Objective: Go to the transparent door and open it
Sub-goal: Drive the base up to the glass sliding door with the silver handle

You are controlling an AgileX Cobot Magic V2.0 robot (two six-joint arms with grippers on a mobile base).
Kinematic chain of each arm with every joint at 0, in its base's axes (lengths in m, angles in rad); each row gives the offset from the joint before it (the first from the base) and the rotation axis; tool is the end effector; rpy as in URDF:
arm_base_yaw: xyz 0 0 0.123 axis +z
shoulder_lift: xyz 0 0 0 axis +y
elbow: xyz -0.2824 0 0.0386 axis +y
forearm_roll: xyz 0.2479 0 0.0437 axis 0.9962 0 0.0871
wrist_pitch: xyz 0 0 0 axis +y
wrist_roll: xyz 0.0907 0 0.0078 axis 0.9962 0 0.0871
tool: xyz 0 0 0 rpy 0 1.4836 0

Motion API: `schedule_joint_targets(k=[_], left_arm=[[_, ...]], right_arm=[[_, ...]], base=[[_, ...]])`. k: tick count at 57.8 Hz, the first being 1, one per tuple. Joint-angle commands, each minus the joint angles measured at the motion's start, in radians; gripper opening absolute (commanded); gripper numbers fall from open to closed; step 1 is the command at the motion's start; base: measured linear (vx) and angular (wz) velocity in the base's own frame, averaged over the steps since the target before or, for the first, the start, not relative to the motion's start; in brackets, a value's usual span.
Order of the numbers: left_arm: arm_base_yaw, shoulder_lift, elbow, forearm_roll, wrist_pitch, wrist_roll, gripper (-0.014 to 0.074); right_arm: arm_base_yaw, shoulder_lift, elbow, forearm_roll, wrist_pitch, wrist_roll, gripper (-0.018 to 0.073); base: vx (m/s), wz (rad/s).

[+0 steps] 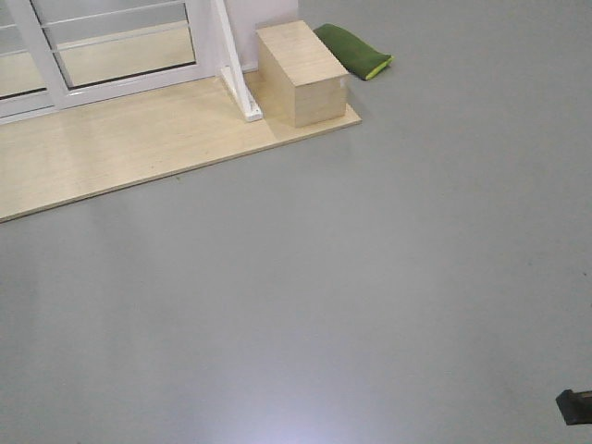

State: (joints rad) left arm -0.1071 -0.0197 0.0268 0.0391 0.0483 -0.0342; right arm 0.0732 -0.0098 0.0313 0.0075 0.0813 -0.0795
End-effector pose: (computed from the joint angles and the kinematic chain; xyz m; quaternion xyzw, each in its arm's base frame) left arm 0.0558 -0.0058 0.2007 0.0382 0.6947 -0.0360 0.7174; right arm 0.0569 0.0042 0.1956 -0.0519 0.7107 0.0006 0.7016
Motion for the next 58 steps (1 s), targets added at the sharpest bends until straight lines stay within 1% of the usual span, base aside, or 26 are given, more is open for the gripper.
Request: schedule_joint_targets(k=[1, 25, 58], left_arm=[[-0.004, -0.004, 0.031, -0.006, -0.084, -0.001, -0.0006], [-0.004, -0.004, 0.031, -0.006, -0.084, -0.001, -0.0006], [-0.004, -0.004, 0.031, -0.006, -0.084, -0.001, -0.0006]], right_arm=[[-0.002, -0.014, 0.012, -0.007, -0.088, -0.005, -0.0008], [-0.002, -0.014, 0.012, -0.007, -0.088, -0.005, -0.0008], [-0.002, -0.014, 0.012, -0.007, -0.088, -0.005, -0.0008]], base=[[0.59, 0.34], [0.58, 0.34], [0.55, 0.23]])
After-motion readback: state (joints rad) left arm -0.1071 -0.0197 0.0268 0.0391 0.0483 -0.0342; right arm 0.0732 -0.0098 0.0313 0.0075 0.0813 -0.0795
